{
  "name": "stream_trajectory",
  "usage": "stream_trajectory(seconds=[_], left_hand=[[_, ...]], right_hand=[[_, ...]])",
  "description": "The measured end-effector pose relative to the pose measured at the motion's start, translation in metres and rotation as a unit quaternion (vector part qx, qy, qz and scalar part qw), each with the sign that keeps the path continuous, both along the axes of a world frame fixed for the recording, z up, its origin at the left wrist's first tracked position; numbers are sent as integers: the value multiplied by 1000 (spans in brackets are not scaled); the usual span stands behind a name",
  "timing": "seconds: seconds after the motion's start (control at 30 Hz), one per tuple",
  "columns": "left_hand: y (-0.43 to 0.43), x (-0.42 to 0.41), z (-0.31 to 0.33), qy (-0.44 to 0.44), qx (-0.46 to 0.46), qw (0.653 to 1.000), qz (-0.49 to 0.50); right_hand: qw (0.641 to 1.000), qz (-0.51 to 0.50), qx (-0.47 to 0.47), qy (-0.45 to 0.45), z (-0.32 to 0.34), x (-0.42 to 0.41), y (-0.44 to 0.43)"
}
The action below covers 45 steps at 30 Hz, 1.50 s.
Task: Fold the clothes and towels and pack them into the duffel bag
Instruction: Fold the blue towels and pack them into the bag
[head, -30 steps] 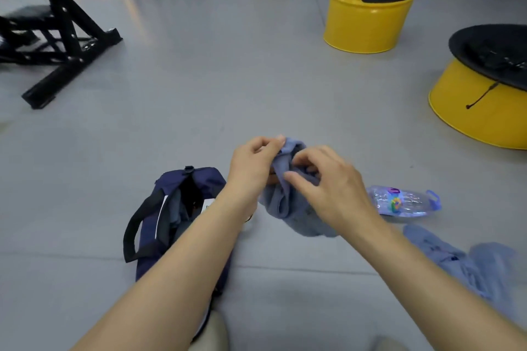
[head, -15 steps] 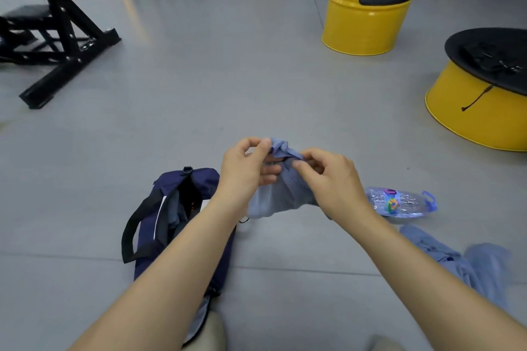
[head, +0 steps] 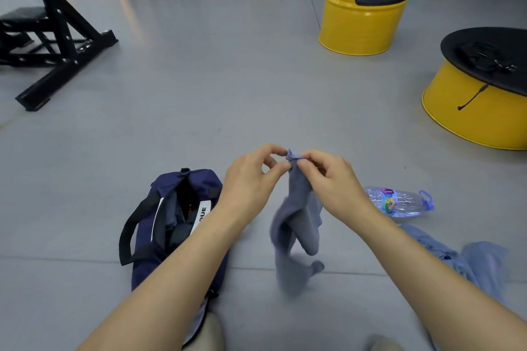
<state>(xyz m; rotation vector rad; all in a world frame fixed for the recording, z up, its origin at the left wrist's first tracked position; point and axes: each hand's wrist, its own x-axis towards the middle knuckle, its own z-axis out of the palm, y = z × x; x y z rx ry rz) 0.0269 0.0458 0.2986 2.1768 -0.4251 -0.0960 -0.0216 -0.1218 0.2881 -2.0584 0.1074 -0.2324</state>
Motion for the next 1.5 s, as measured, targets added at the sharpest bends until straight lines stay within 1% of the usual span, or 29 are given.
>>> stream_trajectory(seconds=[0.07, 0.17, 0.3, 0.4, 0.57, 0.67, 0.8, 0.87, 0.97, 1.07, 1.13, 1.2, 1.27, 1.33, 1.43, 1.5], left_hand=[[0, 1, 0, 0, -6, 1000, -14], [1, 2, 0, 30, -28, 998, -42], [3, 2, 4, 67, -109, 991, -26], [2, 0, 6, 57, -133, 989, -24], [-2, -4, 6, 26, -146, 989, -24], [-1, -4, 6, 6, -131, 991, -22], [4, -2, -4, -34, -25, 999, -27], [8, 2, -9, -40, 1, 999, -11], [14, 5, -11, -25, 0, 1000, 1], [16, 7, -9, 26, -67, 997, 5], [17, 6, -9, 58, -110, 992, 0], [17, 6, -9, 70, -139, 988, -2], [18, 9, -7, 68, -159, 985, -6], [19, 11, -5, 54, -161, 985, -16], [20, 13, -9, 29, -113, 992, -43], [22, 12, -12, -12, -61, 996, -64]], right_hand=[[999, 32, 4, -1, 1, -1, -1], [999, 41, 16, -10, 6, -3, -3], [999, 47, 20, -5, 9, -4, -8], [999, 47, 21, -6, 12, -6, -8], [997, 46, 40, -43, 21, -10, 1], [997, 16, 19, -76, 25, -11, 1], [994, -23, -42, -101, 26, -9, -7], [994, -19, -65, -89, 25, -9, -13], [993, 13, -103, -54, 23, -9, -21], [985, 69, -149, -45, 21, -8, -25], [987, 89, -130, -22, 17, -5, -28], [993, 91, -69, 5, 15, -3, -28], [996, 88, 8, 25, 18, -2, -28], [995, 83, 39, 30, 20, -3, -28], [997, 69, 22, 23, 17, -3, -33], [996, 69, -53, 31, 13, -3, -37]])
